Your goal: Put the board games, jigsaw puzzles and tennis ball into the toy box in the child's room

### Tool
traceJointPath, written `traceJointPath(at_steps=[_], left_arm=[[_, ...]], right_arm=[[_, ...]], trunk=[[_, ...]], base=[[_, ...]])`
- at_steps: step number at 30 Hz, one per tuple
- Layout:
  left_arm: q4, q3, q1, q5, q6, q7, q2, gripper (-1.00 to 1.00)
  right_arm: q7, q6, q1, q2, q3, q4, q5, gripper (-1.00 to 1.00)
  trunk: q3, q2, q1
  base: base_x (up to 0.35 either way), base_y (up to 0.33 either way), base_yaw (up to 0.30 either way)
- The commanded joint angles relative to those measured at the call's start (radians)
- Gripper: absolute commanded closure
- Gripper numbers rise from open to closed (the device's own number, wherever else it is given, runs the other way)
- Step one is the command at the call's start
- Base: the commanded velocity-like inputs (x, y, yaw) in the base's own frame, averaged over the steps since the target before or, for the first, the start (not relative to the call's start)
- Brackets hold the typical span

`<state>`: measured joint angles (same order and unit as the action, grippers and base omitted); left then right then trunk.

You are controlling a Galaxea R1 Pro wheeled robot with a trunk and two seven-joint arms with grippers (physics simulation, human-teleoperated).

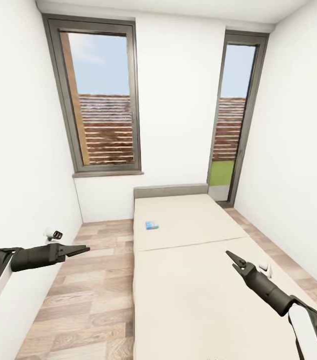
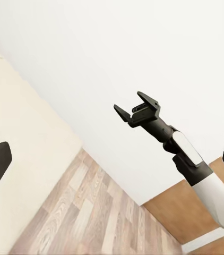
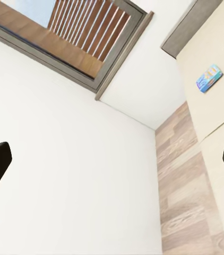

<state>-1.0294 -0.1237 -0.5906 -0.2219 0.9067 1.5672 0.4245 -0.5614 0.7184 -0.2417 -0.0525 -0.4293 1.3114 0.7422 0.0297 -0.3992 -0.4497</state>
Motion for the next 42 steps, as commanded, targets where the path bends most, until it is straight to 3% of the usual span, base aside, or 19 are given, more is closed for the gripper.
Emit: traceJointPath(at_steps=[1,22,42], left_arm=[[0.000,0.001,0.000,0.000,0.011,0.004,0.000,-1.00],[0.000,0.001,0.000,0.001,0.011,0.004,0.000,-1.00],[0.000,0.001,0.000,0.000,0.011,0.004,0.000,-1.00]], right_arm=[[-0.001,0.007,-0.001,0.000,-0.002,-0.001,0.003,-1.00],[0.000,0.007,-0.001,-0.002,-0.002,-0.001,0.003,-1.00],[0.001,0.006,-0.001,-0.001,-0.002,-0.001,0.003,-1.00]], trunk=[[-0.002,-0.001,0.000],[-0.030,-0.001,0.000],[-0.057,-0.001,0.000]], base=[[0.000,0.139,-0.128],[0.006,0.138,-0.129],[0.071,0.053,-0.129]])
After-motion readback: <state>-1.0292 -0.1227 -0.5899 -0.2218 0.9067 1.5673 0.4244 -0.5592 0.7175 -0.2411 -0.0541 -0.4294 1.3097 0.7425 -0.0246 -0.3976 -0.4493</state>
